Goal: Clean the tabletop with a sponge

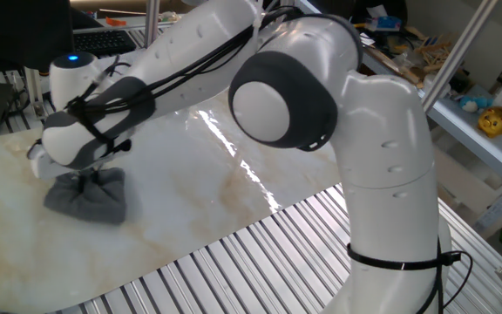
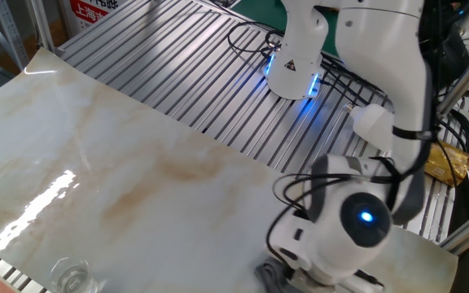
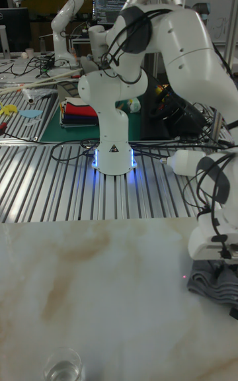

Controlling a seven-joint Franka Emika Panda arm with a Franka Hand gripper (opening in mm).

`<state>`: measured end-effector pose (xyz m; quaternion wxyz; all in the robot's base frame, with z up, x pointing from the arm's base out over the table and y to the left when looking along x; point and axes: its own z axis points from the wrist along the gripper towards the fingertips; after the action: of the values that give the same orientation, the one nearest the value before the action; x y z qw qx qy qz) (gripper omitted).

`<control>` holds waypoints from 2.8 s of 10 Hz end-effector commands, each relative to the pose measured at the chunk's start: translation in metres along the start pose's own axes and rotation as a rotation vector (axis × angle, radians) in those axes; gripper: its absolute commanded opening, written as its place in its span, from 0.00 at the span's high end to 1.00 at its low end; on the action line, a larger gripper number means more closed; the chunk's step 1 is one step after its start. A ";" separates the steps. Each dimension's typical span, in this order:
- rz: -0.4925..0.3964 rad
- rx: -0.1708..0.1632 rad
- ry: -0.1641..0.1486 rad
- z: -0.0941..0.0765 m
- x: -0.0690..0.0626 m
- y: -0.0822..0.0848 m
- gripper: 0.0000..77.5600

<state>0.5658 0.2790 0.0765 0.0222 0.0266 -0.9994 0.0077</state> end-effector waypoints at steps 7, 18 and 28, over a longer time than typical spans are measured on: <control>-0.042 0.038 0.037 -0.008 0.001 -0.014 0.98; -0.185 0.050 0.028 -0.002 0.014 -0.173 0.98; -0.041 0.037 0.065 -0.001 0.013 -0.168 0.98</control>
<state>0.5610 0.1116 0.0798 0.0563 0.0394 -0.9973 0.0243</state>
